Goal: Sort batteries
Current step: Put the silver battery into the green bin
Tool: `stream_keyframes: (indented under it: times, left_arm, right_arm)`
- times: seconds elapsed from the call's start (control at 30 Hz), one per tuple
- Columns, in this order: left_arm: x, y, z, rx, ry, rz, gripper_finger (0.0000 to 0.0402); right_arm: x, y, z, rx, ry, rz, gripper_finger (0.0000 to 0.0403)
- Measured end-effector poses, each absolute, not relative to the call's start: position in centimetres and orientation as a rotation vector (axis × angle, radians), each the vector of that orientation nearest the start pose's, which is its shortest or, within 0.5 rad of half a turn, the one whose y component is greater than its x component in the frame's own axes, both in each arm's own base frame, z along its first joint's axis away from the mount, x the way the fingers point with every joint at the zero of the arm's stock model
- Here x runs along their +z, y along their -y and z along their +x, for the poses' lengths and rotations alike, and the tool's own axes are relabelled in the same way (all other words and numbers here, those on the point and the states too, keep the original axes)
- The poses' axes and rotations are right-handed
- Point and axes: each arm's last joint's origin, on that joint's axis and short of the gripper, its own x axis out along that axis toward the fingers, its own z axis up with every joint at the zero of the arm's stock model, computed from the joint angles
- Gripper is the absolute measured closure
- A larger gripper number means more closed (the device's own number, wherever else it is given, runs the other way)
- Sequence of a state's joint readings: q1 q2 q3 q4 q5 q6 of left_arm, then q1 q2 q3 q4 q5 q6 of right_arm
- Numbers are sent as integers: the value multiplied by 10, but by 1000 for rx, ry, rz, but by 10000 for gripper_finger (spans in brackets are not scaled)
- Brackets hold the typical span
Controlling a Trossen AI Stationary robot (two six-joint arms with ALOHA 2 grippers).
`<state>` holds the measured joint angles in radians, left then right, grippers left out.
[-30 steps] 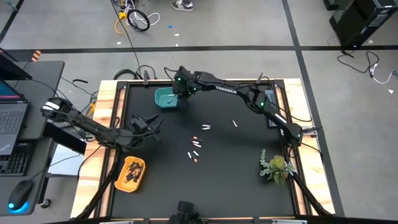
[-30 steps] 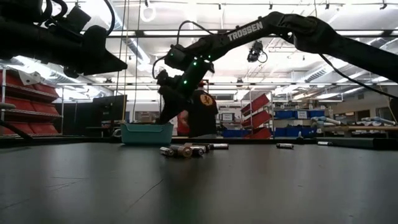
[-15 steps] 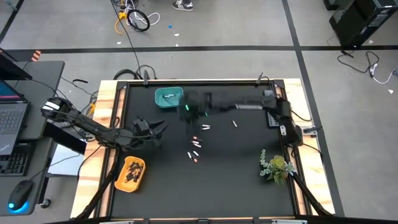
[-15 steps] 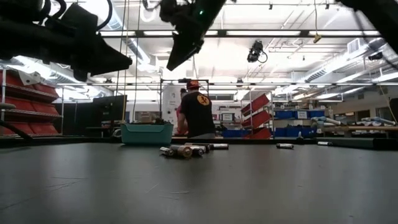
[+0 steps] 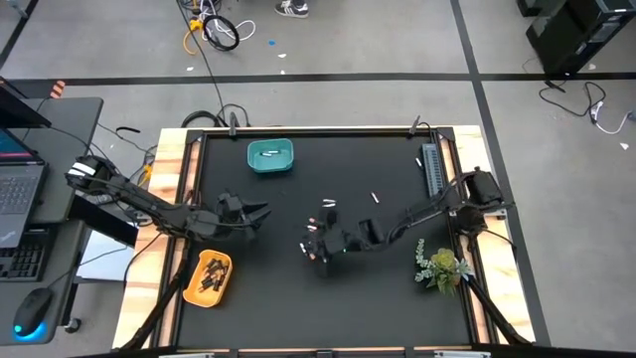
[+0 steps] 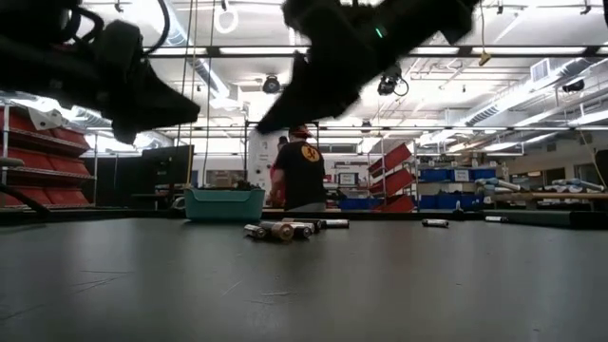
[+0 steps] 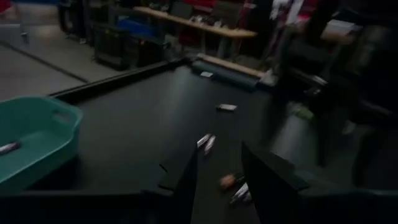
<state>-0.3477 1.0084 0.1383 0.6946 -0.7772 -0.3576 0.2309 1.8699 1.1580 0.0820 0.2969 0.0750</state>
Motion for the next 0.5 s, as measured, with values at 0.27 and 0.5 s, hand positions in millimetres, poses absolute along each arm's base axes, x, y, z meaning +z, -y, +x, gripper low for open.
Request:
stream_keyframes:
  times: [0.27,0.5]
  left_arm:
    - [154,38,165,500,-124,-292,262]
    - [148,41,174,510,-180,-252,262]
  right_arm:
    - [141,-115,380,-216,-667,-76,278]
    - [127,-132,377,-324,-622,-91,277]
